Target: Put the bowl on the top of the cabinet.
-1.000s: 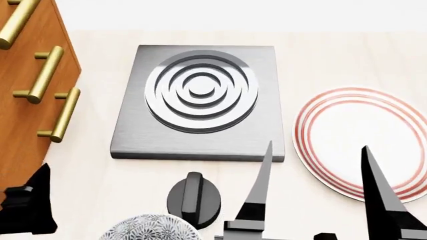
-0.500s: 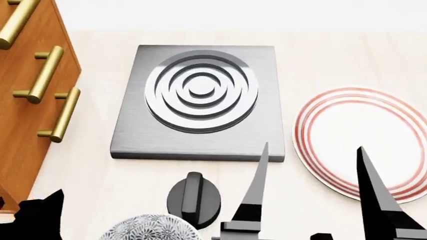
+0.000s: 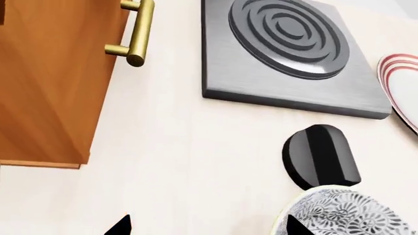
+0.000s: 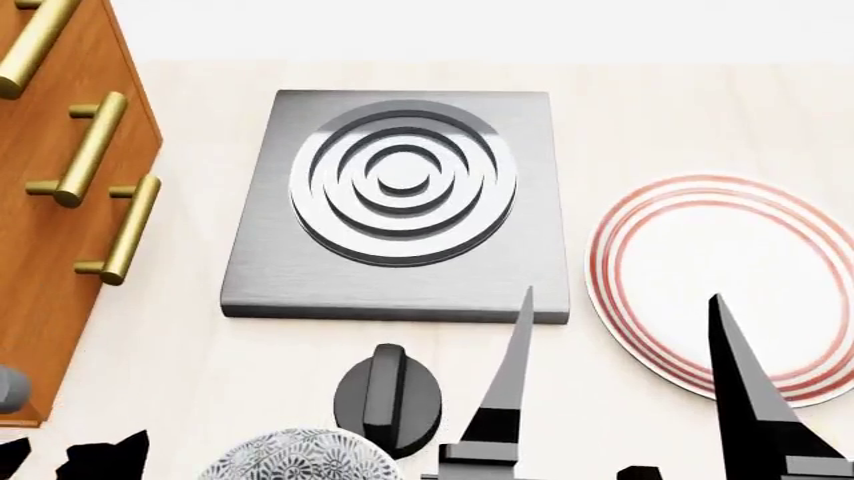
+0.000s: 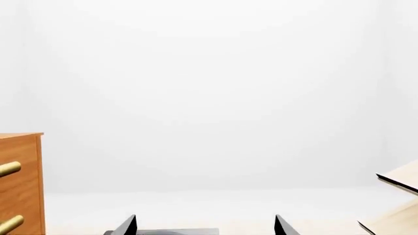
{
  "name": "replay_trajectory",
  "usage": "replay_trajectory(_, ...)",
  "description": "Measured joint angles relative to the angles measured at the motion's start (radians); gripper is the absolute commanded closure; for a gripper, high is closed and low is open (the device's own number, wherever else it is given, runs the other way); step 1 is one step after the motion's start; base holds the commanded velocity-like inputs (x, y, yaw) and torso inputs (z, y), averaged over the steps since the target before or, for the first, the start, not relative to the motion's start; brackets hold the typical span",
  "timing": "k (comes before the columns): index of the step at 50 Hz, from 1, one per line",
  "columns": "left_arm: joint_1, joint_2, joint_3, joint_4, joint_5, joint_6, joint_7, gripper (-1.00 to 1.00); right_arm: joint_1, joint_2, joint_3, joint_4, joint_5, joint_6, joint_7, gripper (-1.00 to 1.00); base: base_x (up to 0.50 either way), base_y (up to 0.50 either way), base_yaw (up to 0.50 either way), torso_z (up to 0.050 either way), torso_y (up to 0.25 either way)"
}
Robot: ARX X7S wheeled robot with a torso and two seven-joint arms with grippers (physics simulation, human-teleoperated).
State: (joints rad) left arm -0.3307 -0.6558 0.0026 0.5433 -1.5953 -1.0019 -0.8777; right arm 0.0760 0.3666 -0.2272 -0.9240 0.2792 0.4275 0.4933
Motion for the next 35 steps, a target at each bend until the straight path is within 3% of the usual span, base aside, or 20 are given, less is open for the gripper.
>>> replay_trajectory(35,0.066,0.003,0.059,0.024,0.031,-0.018,0.035,-1.0,0.007,0.015,-0.021,0.0,0.007,-0.004,0.021,-1.0,0.0,0.0,0.0,0.0,0.0)
